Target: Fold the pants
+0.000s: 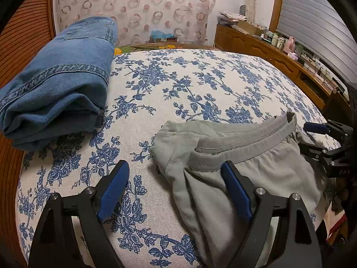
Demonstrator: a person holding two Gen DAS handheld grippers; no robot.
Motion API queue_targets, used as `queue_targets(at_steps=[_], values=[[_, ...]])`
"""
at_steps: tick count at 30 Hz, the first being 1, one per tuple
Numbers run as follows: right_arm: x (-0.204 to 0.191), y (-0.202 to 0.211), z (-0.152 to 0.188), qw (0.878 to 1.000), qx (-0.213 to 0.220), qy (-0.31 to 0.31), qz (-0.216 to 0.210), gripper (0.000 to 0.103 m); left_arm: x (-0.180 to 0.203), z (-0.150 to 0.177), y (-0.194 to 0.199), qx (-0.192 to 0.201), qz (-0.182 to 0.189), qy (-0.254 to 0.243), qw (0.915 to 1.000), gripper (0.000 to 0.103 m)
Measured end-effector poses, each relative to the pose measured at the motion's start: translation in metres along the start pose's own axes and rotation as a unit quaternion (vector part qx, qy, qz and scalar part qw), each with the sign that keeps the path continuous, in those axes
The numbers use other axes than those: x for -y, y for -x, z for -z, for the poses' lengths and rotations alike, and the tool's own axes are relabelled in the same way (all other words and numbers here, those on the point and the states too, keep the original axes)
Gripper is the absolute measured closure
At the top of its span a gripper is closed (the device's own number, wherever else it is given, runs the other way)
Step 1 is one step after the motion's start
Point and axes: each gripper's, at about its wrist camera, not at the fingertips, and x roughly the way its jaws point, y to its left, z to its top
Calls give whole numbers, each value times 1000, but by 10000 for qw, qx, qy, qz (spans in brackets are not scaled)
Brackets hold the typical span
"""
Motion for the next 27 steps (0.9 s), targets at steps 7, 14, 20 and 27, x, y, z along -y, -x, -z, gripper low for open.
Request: queue_targets(at_steps=[7, 14, 20, 27], values=[[0, -4, -6, 10000, -39, 63, -61, 21, 0, 0, 0, 1, 4, 2, 10000, 18], [-7, -7, -11, 9995, 16, 213, -241, 50, 0, 0, 0, 0, 5, 2, 10000, 18], [-10, -7, -10, 9992, 55, 212, -320, 62, -1, 0, 0, 1, 3, 2, 10000, 18], [-10, -6, -6, 9990, 144, 216, -370, 65, -3, 0, 3, 7, 104, 97, 9999, 18]])
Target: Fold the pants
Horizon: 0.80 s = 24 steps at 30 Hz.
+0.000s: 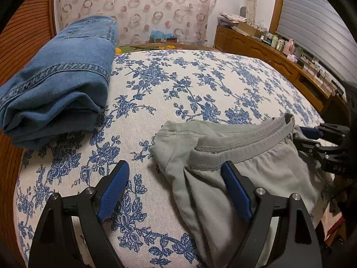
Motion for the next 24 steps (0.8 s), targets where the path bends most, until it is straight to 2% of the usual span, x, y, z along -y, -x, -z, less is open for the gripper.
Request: queue_targets(at_steps=[3, 8, 15, 17, 20, 22, 24], values=[[-1, 1, 1, 10000, 37, -4, 12, 65, -6, -3, 2, -54, 228, 85, 9997, 18], [-1, 1, 2, 10000, 56, -23, -9, 65, -14, -13, -2, -245, 364, 65, 9990, 18], [-1, 2, 2, 10000, 63, -28, -6, 65, -13, -23, -11, -307, 463, 43, 9984, 22], [-1, 2, 2, 10000, 67, -35, -13, 65, -14, -24, -11, -304, 495, 75, 9983, 25], [-1, 2, 2, 10000, 60, -30, -14, 66, -15, -22, -9, -241, 544, 200, 9980, 36], [-2, 2, 2, 10000, 56, -27, -38, 69, -15, -20, -8, -207, 585, 244, 9978, 43], [-3, 3, 2, 9999, 50, -26, -93, 77, -15, -17, -6, -184, 590, 294, 9977, 45]])
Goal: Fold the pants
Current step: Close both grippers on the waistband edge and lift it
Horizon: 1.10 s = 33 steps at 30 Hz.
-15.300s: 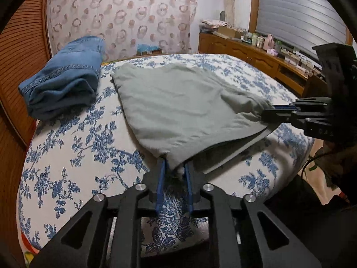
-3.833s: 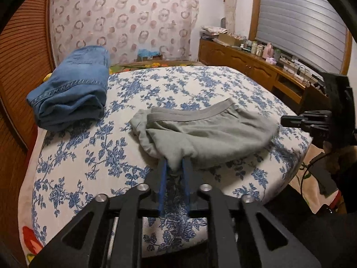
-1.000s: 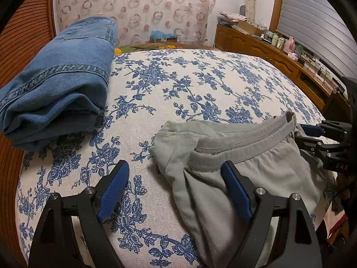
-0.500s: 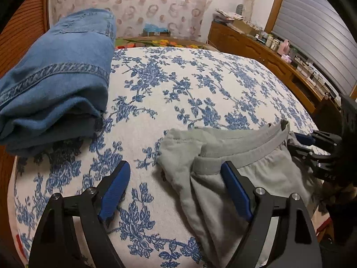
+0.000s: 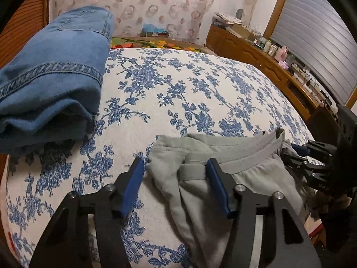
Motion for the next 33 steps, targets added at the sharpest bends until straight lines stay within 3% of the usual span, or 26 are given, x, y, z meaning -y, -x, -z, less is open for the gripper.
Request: queue_targets(at_steps=[5, 7, 9, 13, 33], values=[[-2, 1, -1, 9999, -37, -31, -128, 90, -1, 5, 4, 81, 4, 101, 9999, 46], [-2, 1, -1, 9999, -18, -59, -137, 91, -1, 6, 4, 97, 58, 161, 9998, 57], [-2, 2, 0, 9999, 26, -78, -151, 92, -2, 7, 4, 62, 243, 255, 9994, 73], [-2, 5, 2, 9997, 120, -122, -165, 92, 5, 9, 11, 170, 182, 155, 9996, 86], [-8, 72, 4, 9938, 1109, -30, -99, 92, 52, 1, 98, 1493, 111, -396, 9879, 89]])
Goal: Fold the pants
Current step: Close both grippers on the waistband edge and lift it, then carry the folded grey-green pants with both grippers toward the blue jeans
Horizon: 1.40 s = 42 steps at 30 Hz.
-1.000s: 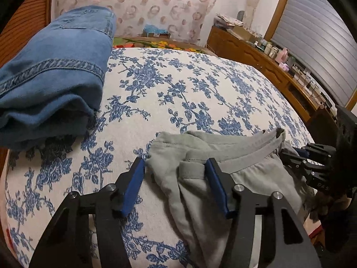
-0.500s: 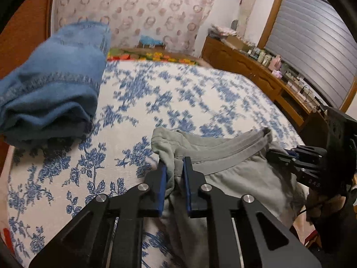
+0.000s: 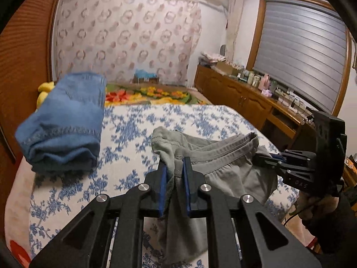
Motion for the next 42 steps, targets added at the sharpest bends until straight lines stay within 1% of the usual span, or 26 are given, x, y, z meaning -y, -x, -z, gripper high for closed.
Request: queue_targets(at_steps=[10, 20, 25, 36, 42], values=[[-1, 28, -9, 9992, 380, 138, 62, 92, 11, -16, 23, 405, -13, -150, 9991, 89], [-9, 46, -19, 9975, 621, 318, 54, 92, 15, -22, 46, 720, -40, -212, 9972, 89], [-14, 53, -27, 9964, 726, 438, 35, 92, 15, -23, 60, 873, -118, -268, 9958, 89], [-25, 42, -48, 9956, 646, 663, -106, 92, -2, -20, 78, 975, -279, -170, 9947, 89], [-33, 20, -59, 9952, 569, 764, -212, 92, -16, -20, 80, 949, -397, -52, 9947, 89]])
